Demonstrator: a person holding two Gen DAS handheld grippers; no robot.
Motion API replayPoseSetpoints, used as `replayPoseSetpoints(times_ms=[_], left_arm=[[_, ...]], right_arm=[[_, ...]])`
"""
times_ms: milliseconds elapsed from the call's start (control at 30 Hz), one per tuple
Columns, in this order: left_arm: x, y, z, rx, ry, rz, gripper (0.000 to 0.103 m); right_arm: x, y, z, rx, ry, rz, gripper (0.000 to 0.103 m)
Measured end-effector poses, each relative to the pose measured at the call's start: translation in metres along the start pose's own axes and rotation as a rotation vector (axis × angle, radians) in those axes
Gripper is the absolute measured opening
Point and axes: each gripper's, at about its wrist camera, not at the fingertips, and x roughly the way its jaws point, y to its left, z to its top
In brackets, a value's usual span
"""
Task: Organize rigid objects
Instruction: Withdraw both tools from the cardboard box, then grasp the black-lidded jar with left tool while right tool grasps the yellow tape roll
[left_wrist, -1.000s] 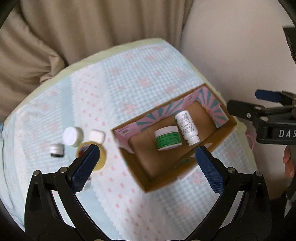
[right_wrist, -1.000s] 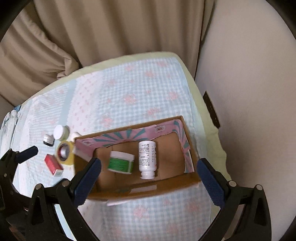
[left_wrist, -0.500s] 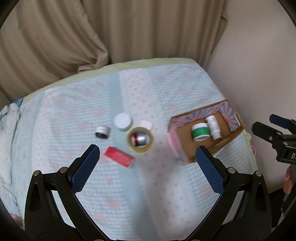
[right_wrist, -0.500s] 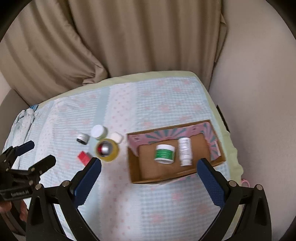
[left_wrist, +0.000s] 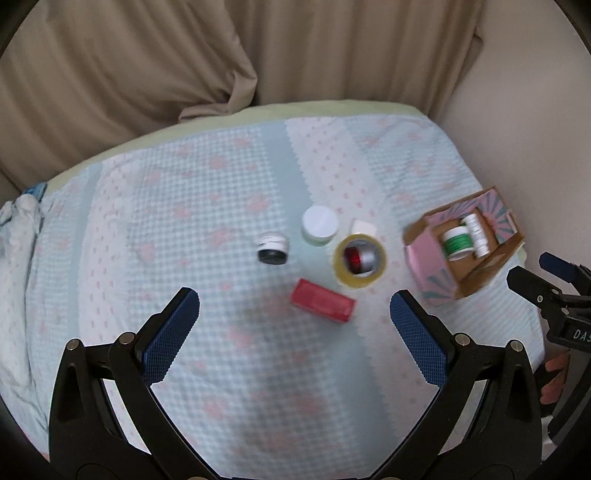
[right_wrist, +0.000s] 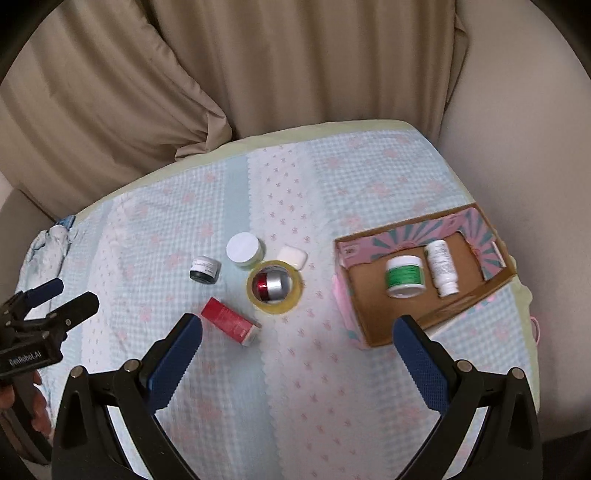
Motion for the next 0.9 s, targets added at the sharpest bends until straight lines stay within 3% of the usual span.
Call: replayPoseSetpoints(times_ms=[167, 367, 700, 900], left_arm=[[0.056, 0.032, 0.003, 0.015, 0.040, 0.000, 0.103], [0.142, 0.051, 0.006, -0.011, 0.060, -0.022, 0.103], [0.269, 0.045, -0.001, -0.002, 0.086, -0.052, 0.102], [0.308, 0.040, -0.002, 0.003, 0.083, -0.055, 0.095]], right_arm=[[0.050, 0.024, -0.011, 0.031, 0.018, 0.003, 0.103], [0.120, 0.048, -0.021, -0.035, 0.078, -0.091, 0.103], [0.243, 0.048, -0.031, 0.036, 0.096, -0.067, 0.103], [0.291, 0.046, -0.031, 0.068, 0.116, -0.094, 0.103]])
